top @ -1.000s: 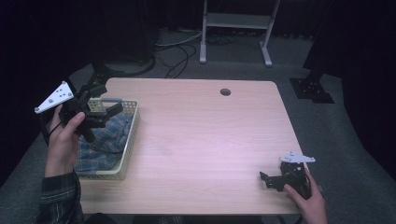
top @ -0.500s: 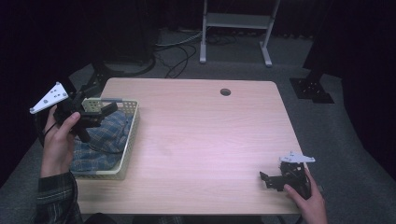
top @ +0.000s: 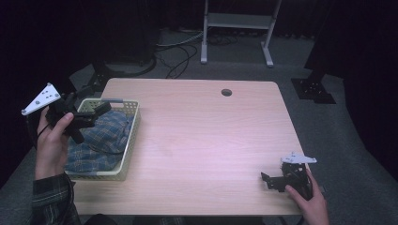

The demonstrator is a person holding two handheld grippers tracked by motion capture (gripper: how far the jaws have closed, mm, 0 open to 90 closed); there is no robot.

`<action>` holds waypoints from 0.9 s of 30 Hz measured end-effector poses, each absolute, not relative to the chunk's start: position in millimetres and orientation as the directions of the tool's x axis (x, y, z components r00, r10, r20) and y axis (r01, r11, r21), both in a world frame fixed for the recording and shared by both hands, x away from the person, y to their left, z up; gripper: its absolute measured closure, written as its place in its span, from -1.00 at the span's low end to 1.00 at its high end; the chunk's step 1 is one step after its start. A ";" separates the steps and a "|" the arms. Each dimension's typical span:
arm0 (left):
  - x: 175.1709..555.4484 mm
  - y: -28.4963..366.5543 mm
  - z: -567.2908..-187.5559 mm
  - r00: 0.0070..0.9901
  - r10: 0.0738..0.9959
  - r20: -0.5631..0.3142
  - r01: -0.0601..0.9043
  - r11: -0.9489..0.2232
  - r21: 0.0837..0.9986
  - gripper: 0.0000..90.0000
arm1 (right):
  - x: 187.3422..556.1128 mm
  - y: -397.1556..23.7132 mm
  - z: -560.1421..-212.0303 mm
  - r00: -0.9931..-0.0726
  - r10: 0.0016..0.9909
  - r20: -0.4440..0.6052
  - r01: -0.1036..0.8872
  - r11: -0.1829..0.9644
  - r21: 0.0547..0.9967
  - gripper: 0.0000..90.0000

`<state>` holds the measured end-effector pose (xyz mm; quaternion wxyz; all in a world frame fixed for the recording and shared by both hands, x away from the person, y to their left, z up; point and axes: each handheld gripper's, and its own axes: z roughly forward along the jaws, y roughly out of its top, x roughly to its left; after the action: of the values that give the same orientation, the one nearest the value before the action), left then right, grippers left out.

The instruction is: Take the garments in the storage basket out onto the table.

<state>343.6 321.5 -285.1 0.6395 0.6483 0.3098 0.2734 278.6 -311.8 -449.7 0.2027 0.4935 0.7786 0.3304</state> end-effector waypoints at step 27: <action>334.2 349.8 -282.9 0.571 0.821 -0.026 0.052 -0.005 0.999 -0.95 | 278.6 -311.8 -449.8 -0.431 0.902 0.011 0.634 0.295 0.715 -1.00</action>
<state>334.2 349.8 -282.9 0.6165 0.6367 0.3426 0.3117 278.6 -311.8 -449.8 0.2027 0.4934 0.7786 0.3305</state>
